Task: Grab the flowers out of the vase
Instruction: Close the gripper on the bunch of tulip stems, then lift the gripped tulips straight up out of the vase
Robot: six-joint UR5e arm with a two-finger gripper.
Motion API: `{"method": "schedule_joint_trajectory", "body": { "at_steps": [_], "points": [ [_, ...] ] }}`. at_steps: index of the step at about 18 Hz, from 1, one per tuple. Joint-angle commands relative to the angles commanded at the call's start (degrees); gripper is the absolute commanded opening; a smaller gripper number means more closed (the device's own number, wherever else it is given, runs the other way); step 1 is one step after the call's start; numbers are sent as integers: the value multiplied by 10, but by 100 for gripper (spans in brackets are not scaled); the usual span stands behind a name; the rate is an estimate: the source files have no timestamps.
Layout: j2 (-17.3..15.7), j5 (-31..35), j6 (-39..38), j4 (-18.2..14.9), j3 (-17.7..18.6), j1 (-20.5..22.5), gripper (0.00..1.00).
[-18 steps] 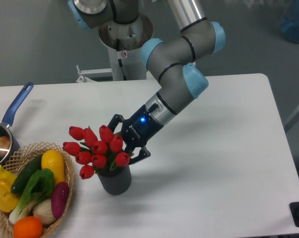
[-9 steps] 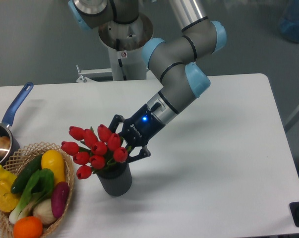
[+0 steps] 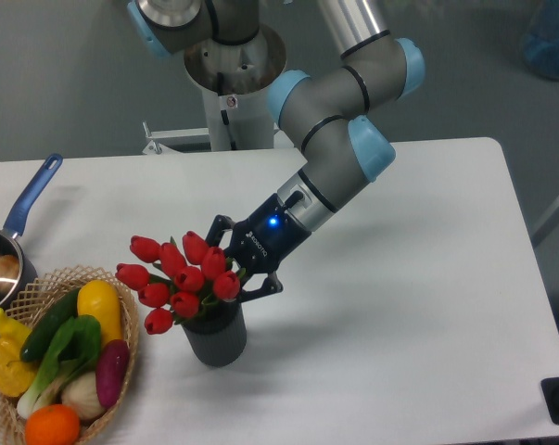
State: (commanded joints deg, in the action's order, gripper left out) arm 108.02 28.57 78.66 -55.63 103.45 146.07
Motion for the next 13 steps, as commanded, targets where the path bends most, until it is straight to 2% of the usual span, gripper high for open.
{"method": "schedule_joint_trajectory", "body": {
  "at_steps": [6,13],
  "points": [
    [-5,-29,-8,1,0,8,41],
    [-31,-47,-48,2,0,15,41]
  ]
}}
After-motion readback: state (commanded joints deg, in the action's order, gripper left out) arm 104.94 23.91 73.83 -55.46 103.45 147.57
